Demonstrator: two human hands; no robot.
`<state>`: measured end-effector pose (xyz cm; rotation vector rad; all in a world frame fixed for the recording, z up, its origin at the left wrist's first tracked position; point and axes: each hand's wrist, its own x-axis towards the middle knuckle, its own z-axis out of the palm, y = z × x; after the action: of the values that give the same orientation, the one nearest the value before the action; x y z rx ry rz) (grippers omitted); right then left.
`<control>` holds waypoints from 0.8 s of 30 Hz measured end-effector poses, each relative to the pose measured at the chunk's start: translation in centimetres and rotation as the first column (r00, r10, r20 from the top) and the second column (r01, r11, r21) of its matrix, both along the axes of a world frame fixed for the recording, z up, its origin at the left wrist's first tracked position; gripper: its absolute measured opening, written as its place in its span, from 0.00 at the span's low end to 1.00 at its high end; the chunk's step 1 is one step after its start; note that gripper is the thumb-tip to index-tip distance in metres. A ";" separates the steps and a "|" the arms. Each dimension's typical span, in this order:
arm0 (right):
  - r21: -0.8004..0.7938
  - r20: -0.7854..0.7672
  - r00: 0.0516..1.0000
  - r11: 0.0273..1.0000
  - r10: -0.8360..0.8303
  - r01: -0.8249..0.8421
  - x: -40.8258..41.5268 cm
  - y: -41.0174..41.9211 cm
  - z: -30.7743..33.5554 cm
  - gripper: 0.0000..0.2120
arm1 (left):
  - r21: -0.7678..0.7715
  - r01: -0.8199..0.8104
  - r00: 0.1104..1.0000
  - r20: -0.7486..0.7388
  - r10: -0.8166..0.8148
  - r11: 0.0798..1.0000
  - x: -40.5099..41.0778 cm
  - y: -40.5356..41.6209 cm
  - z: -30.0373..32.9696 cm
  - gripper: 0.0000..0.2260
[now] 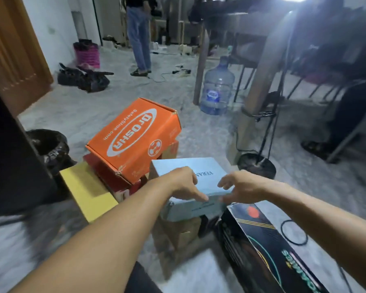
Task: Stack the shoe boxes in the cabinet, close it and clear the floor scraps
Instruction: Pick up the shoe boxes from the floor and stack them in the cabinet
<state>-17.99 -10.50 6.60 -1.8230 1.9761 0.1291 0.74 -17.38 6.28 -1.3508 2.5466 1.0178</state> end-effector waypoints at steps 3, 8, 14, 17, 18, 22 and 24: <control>0.016 -0.008 0.996 0.996 -0.084 0.084 -3.1 2.6 -1.8 0.23 | 0.008 0.048 0.998 -0.032 -0.047 0.999 -3.9 1.7 -2.0 0.20; 0.072 -0.083 0.980 0.979 -0.183 0.189 -6.7 7.0 -6.1 0.27 | 0.043 0.033 0.992 -0.122 -0.027 0.999 -7.6 4.3 -6.3 0.13; 0.237 -0.094 0.934 0.904 -0.344 0.356 -8.3 12.6 -12.3 0.56 | 0.063 0.014 0.990 -0.144 -0.005 0.998 -9.5 5.7 -10.2 0.06; 0.273 -0.112 0.898 0.856 -0.425 0.439 -8.4 14.2 -15.2 0.64 | 0.058 -0.003 0.994 -0.108 0.009 0.998 -10.3 5.4 -11.3 0.10; 0.252 -0.114 0.889 0.852 -0.444 0.458 -8.5 14.6 -15.9 0.64 | 0.062 -0.006 0.995 -0.094 0.012 0.998 -10.6 5.3 -11.8 0.12; 0.149 -0.147 0.885 0.875 -0.442 0.461 -8.7 15.6 -16.8 0.58 | 0.088 0.013 0.995 -0.100 -0.005 0.996 -11.6 5.3 -12.6 0.08; 0.128 -0.161 0.901 0.896 -0.403 0.424 -8.8 16.2 -16.7 0.56 | 0.093 0.006 0.992 -0.122 0.005 0.996 -11.9 5.3 -12.7 0.10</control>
<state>-26.76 5.69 -10.09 -1.2857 2.3259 0.2709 -11.15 -12.07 -6.45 -1.3020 2.5473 1.2399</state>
